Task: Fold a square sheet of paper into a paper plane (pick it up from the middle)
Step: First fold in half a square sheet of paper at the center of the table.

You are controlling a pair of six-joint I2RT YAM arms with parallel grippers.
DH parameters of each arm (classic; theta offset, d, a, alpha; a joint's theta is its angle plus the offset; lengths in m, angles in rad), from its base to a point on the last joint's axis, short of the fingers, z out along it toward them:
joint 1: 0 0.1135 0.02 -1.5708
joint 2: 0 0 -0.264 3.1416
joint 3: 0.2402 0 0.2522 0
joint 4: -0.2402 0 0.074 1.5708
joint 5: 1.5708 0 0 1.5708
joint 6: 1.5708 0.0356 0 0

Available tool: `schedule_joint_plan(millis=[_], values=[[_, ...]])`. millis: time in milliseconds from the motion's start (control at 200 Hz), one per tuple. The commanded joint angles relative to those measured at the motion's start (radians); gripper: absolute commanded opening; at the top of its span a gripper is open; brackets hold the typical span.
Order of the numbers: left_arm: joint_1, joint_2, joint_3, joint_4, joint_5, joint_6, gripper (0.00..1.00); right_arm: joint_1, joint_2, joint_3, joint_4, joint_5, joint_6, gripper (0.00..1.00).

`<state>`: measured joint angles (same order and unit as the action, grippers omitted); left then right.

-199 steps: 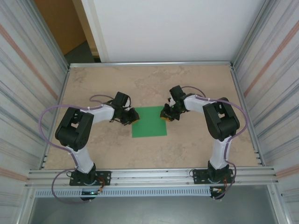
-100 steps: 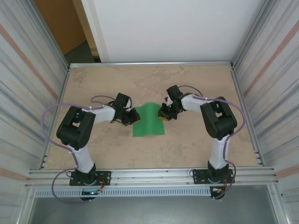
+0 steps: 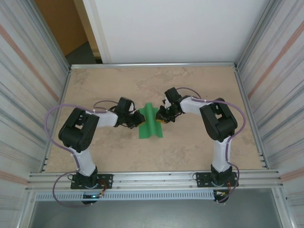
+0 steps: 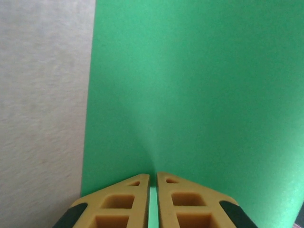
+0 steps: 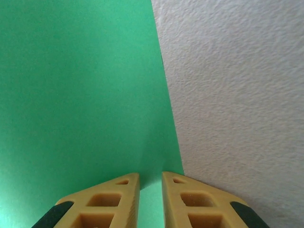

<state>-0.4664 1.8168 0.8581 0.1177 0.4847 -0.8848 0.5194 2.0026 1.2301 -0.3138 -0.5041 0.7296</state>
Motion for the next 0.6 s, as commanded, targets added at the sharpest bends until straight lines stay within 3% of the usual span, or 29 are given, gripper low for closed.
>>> schedule_joint_plan(millis=[0,321,596], values=[[-0.011,0.008,0.006,0.048,0.026,-0.027,0.13,0.011,0.037,-0.008,-0.032,0.021,0.029,0.19],[-0.011,-0.020,-0.059,0.152,0.039,-0.043,0.23,-0.015,0.033,-0.052,0.015,-0.002,0.071,0.19],[-0.009,-0.015,-0.123,0.285,0.049,-0.051,0.57,-0.015,0.041,-0.054,0.007,0.009,0.079,0.19]])
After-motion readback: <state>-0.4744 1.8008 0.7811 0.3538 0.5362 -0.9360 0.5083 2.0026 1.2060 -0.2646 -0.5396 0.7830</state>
